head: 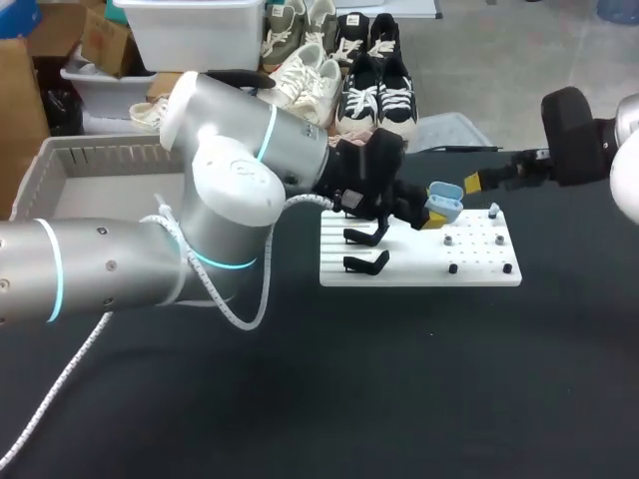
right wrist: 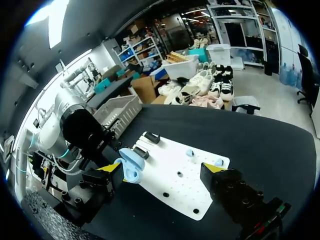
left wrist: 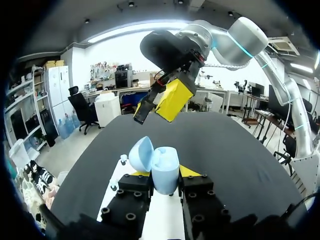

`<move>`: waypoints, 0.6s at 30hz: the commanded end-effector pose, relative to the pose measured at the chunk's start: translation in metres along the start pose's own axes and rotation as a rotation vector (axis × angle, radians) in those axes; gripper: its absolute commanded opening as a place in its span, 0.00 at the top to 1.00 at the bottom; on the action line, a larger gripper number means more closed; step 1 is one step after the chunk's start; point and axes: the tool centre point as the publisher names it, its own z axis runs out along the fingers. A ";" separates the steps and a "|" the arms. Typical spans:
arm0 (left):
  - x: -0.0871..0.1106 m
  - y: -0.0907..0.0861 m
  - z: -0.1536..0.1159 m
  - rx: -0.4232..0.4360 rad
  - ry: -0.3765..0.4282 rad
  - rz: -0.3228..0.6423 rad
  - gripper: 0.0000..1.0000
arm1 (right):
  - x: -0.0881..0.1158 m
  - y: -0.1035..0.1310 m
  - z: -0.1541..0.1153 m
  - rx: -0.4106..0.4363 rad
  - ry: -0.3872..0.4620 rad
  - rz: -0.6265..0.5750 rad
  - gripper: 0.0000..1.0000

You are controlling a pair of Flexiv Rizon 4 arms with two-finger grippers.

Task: Pick up each earbud case from the left stands, insert the matching earbuds, close the lid, and place the case in the box.

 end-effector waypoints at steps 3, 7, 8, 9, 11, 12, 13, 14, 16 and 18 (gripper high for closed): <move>0.008 -0.005 -0.011 -0.020 -0.114 -0.020 1.00 | 0.018 -0.001 -0.033 0.113 -0.002 0.037 0.00; 0.005 -0.002 -0.014 -0.020 -0.167 -0.036 1.00 | 0.030 -0.009 -0.041 0.155 -0.001 0.072 0.00; 0.005 -0.001 -0.015 -0.035 -0.174 -0.035 1.00 | 0.032 -0.011 -0.042 0.161 0.001 0.081 0.00; 0.004 0.000 -0.015 -0.037 -0.183 -0.033 1.00 | 0.034 -0.012 -0.042 0.167 0.006 0.087 0.00; 0.003 0.001 -0.016 -0.042 -0.195 -0.032 1.00 | 0.038 -0.014 -0.041 0.172 0.022 0.100 0.00; 0.002 0.001 -0.017 -0.043 -0.204 -0.029 1.00 | 0.039 -0.015 -0.040 0.174 0.028 0.107 0.00; 0.002 0.001 -0.017 -0.043 -0.207 -0.028 1.00 | 0.040 -0.017 -0.040 0.174 0.032 0.109 0.00; 0.001 0.001 -0.017 -0.046 -0.215 -0.027 1.00 | 0.041 -0.018 -0.040 0.174 0.034 0.111 0.00; 0.000 0.002 -0.017 -0.048 -0.224 -0.025 1.00 | 0.043 -0.019 -0.039 0.174 0.040 0.116 0.00; -0.002 0.003 -0.016 -0.049 -0.231 -0.024 1.00 | 0.044 -0.021 -0.038 0.173 0.045 0.121 0.00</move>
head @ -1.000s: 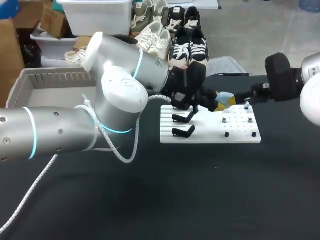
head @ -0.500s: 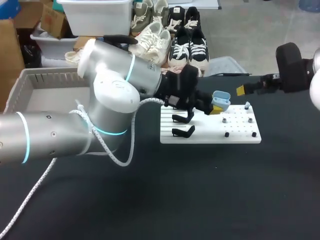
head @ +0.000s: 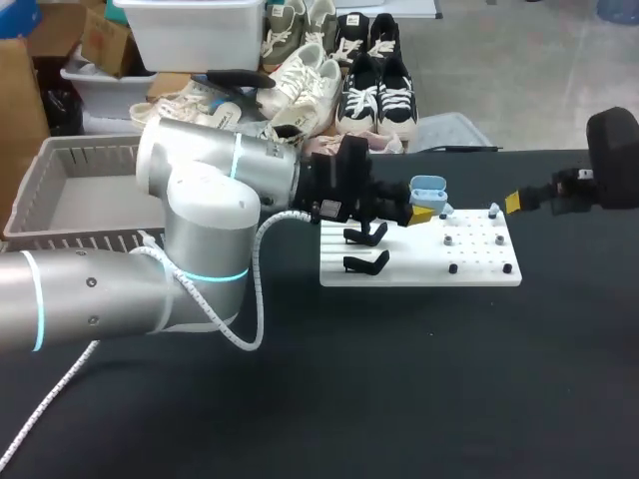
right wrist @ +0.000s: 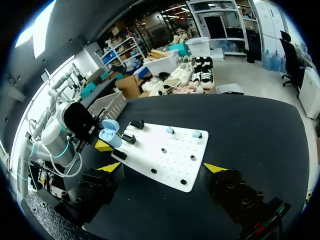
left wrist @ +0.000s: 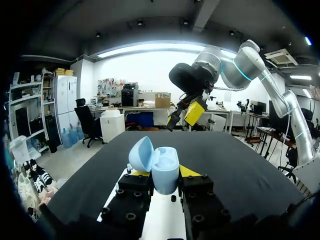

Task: Pick up each earbud case from the left stands, insert the matching earbuds, close the lid, and place the case in the box.

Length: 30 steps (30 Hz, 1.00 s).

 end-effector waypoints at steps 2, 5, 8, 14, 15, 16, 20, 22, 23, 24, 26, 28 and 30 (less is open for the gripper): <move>0.000 -0.002 0.001 -0.013 -0.035 0.006 1.00 | 0.000 -0.002 0.001 0.070 0.016 0.008 0.00; 0.000 -0.001 0.002 -0.017 -0.035 0.008 1.00 | -0.001 -0.004 0.002 0.071 0.027 0.007 0.00; 0.002 0.001 0.003 -0.020 -0.032 0.009 1.00 | -0.002 -0.005 0.001 0.073 0.031 0.005 0.00; 0.004 -0.001 -0.002 -0.100 -0.022 0.076 1.00 | -0.004 -0.006 0.001 0.082 0.034 -0.001 0.00; 0.002 -0.002 -0.003 -0.103 -0.028 0.082 1.00 | -0.004 -0.006 0.001 0.084 0.037 0.000 0.00; 0.001 -0.003 -0.005 -0.105 -0.032 0.090 1.00 | -0.003 -0.007 0.001 0.086 0.039 0.001 0.00; 0.001 -0.003 -0.008 -0.090 -0.048 0.085 1.00 | -0.002 -0.009 0.002 0.088 0.044 0.010 0.00; 0.002 -0.004 -0.009 -0.088 -0.049 0.084 1.00 | -0.003 -0.009 0.002 0.089 0.047 0.012 0.00; 0.003 -0.004 -0.009 -0.087 -0.048 0.084 1.00 | -0.004 -0.009 0.002 0.089 0.048 0.012 0.00; 0.005 -0.004 -0.010 -0.085 -0.045 0.081 1.00 | -0.005 -0.010 0.002 0.089 0.049 0.012 0.00; 0.008 -0.005 -0.010 -0.082 -0.041 0.079 1.00 | -0.006 -0.010 0.003 0.089 0.050 0.011 0.00; 0.010 -0.006 -0.010 -0.076 -0.035 0.076 1.00 | -0.008 -0.009 0.003 0.089 0.050 0.009 0.00; 0.012 -0.007 -0.009 -0.069 -0.031 0.073 1.00 | -0.010 -0.010 0.004 0.089 0.050 0.006 0.00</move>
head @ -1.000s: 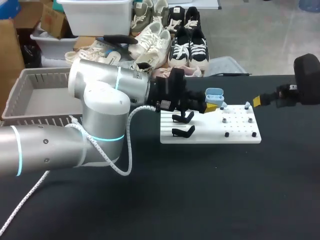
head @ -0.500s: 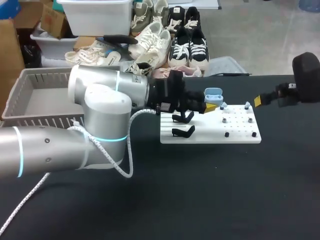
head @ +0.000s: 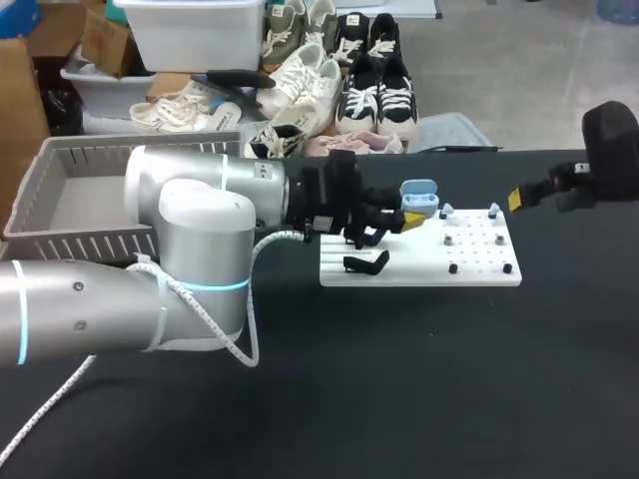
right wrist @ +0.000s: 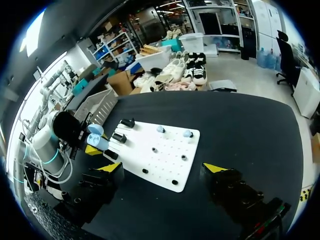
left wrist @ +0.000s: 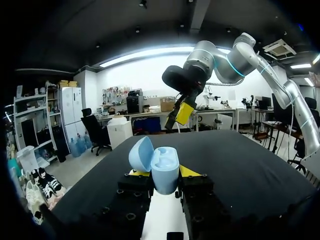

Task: Pick up each earbud case from the left stands, insert the matching earbuds, close the lid, and place the case in the box.

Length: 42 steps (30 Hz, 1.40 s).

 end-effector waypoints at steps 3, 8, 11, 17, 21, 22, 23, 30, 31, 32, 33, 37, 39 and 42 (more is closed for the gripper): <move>0.004 -0.003 0.000 0.007 0.001 -0.008 1.00 | -0.004 0.003 0.001 0.021 0.006 -0.002 0.00; 0.003 -0.005 0.002 0.006 0.002 -0.001 1.00 | -0.005 0.001 0.000 0.021 0.008 -0.004 0.00; 0.002 -0.007 0.001 0.017 0.003 0.005 1.00 | -0.004 0.001 0.000 0.023 0.009 -0.004 0.00; 0.002 -0.007 0.001 0.017 0.003 0.005 1.00 | -0.005 -0.002 -0.005 0.051 0.038 -0.019 0.00; 0.002 -0.007 0.001 0.017 0.003 0.005 1.00 | -0.008 -0.005 -0.006 0.089 0.090 -0.049 0.00; 0.002 -0.007 0.001 0.017 0.003 0.005 1.00 | -0.009 -0.005 -0.005 0.131 0.117 -0.048 0.00; 0.002 -0.007 0.001 0.017 0.003 0.005 1.00 | -0.009 -0.005 -0.003 0.161 0.140 -0.081 0.00; 0.002 -0.007 0.001 0.017 0.003 0.005 1.00 | -0.014 -0.010 0.015 0.279 0.280 -0.178 0.00; 0.002 -0.007 0.001 0.017 0.003 0.005 1.00 | -0.014 -0.011 0.017 0.291 0.292 -0.193 0.00; 0.002 -0.007 0.001 0.017 0.003 0.005 1.00 | -0.014 -0.013 0.020 0.300 0.305 -0.209 0.00; 0.002 -0.007 0.001 0.017 0.003 0.005 1.00 | -0.014 -0.014 0.023 0.314 0.324 -0.227 0.00; 0.002 -0.007 0.001 0.017 0.003 0.005 1.00 | -0.014 -0.024 0.035 0.354 0.405 -0.283 0.00; 0.002 -0.007 0.001 0.017 0.003 0.005 1.00 | -0.013 -0.031 0.041 0.352 0.419 -0.305 0.00; 0.002 -0.007 0.001 0.017 0.003 0.005 1.00 | -0.011 -0.043 0.049 0.330 0.423 -0.321 0.00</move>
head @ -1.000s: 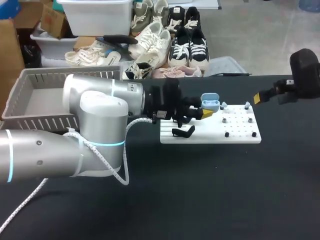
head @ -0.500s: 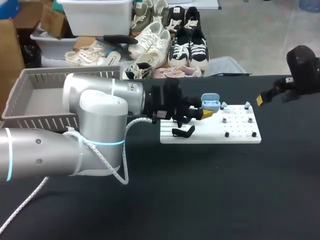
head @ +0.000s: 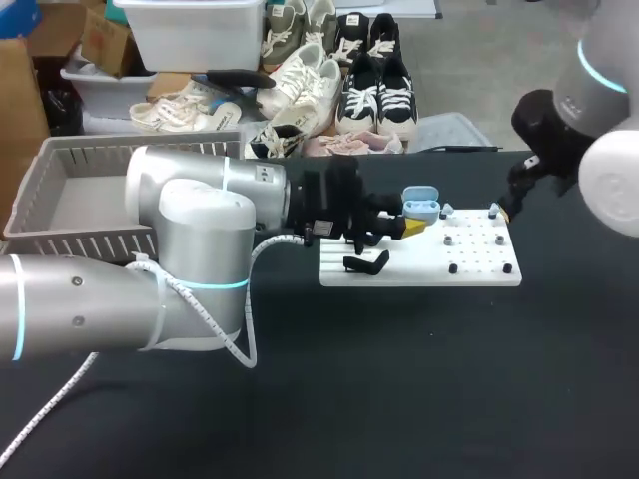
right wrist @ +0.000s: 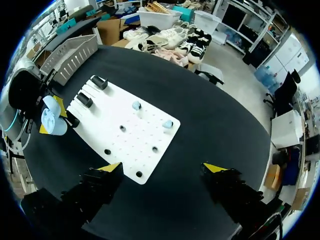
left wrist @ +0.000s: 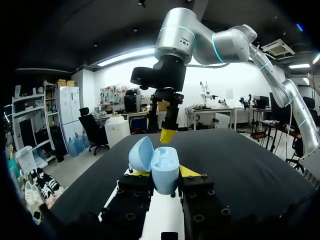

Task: Pick up each earbud case from the left stands, insert the matching earbuds, close the lid, and place the case in the box.

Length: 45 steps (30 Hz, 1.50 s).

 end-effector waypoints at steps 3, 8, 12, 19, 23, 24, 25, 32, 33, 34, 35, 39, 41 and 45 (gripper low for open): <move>0.001 0.000 0.000 -0.002 -0.004 0.001 1.00 | -0.008 -0.015 0.028 -0.010 0.038 -0.014 0.00; 0.001 0.000 0.000 -0.002 -0.004 0.001 1.00 | -0.013 -0.023 0.040 0.018 0.043 -0.031 0.00; 0.001 0.000 0.000 -0.002 -0.004 0.001 1.00 | -0.020 -0.025 0.051 0.027 0.046 -0.030 0.00; 0.001 0.000 0.000 -0.002 -0.004 0.001 1.00 | -0.031 -0.014 0.061 0.038 0.055 -0.037 0.00; 0.001 0.000 0.000 -0.002 -0.004 0.001 1.00 | -0.034 -0.009 0.066 0.043 0.056 -0.036 0.00; 0.001 0.000 0.000 -0.002 -0.004 0.001 1.00 | -0.034 -0.009 0.066 0.040 0.051 -0.033 0.00; 0.001 0.000 0.000 -0.002 -0.004 0.001 1.00 | -0.034 -0.008 0.067 0.041 0.048 -0.026 0.00; 0.001 0.000 0.000 -0.002 -0.004 0.001 1.00 | -0.036 -0.006 0.068 0.061 0.059 -0.013 0.00; 0.001 0.000 0.000 -0.002 -0.004 0.001 1.00 | -0.037 -0.006 0.068 0.063 0.062 -0.013 0.00; 0.001 0.000 0.000 -0.002 -0.004 0.001 1.00 | -0.037 -0.006 0.068 0.065 0.063 -0.014 0.00; 0.001 0.000 0.000 -0.002 -0.004 0.001 1.00 | -0.037 -0.006 0.068 0.065 0.064 -0.014 0.01; 0.001 0.000 0.000 -0.002 -0.004 0.001 1.00 | -0.038 -0.006 0.068 0.057 0.068 -0.011 0.07; 0.001 0.000 0.000 -0.002 -0.004 0.001 1.00 | -0.039 -0.006 0.068 0.057 0.072 -0.014 0.12; 0.001 0.000 0.000 -0.002 -0.004 0.001 1.00 | -0.041 -0.007 0.068 0.058 0.083 -0.020 0.25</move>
